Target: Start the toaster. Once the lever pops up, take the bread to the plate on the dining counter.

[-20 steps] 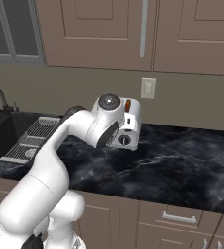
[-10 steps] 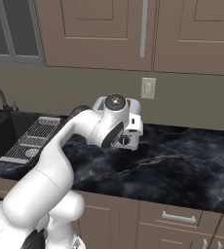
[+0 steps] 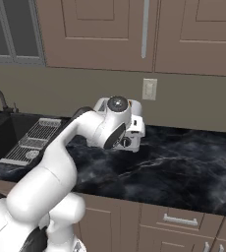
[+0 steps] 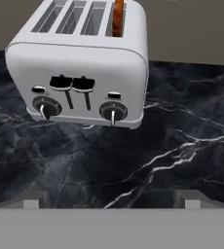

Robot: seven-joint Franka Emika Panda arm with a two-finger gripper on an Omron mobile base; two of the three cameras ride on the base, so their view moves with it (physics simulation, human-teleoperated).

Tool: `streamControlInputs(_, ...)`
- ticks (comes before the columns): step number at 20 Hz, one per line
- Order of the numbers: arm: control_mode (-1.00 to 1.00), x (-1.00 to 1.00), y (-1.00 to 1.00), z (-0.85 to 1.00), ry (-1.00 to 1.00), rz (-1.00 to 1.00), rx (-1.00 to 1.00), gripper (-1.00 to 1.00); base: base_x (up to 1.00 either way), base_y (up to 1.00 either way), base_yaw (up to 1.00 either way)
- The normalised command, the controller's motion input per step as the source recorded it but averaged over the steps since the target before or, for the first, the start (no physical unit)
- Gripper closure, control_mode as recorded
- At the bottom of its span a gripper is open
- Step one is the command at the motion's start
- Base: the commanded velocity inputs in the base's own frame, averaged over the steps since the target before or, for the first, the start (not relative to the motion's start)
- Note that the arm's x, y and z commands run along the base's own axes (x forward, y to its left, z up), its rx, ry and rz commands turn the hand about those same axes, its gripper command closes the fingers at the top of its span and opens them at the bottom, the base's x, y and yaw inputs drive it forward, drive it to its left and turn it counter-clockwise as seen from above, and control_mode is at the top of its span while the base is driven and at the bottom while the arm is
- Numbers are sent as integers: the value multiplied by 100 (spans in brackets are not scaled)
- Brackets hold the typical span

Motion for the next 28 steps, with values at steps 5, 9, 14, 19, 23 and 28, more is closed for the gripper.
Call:
streamControlInputs(5,-100,16,2,-4,0,0,0,-100,0,0,0)
streamControlInputs(9,-100,15,5,0,0,0,0,-100,0,0,0)
streamControlInputs(14,-100,31,12,0,0,-1,0,-100,0,0,0)
streamControlInputs(19,-100,27,12,0,0,-9,0,-100,0,0,0)
streamControlInputs(23,-100,12,0,0,0,-18,0,-100,0,0,0)
streamControlInputs(28,-100,6,1,0,0,-17,0,-100,0,0,0)
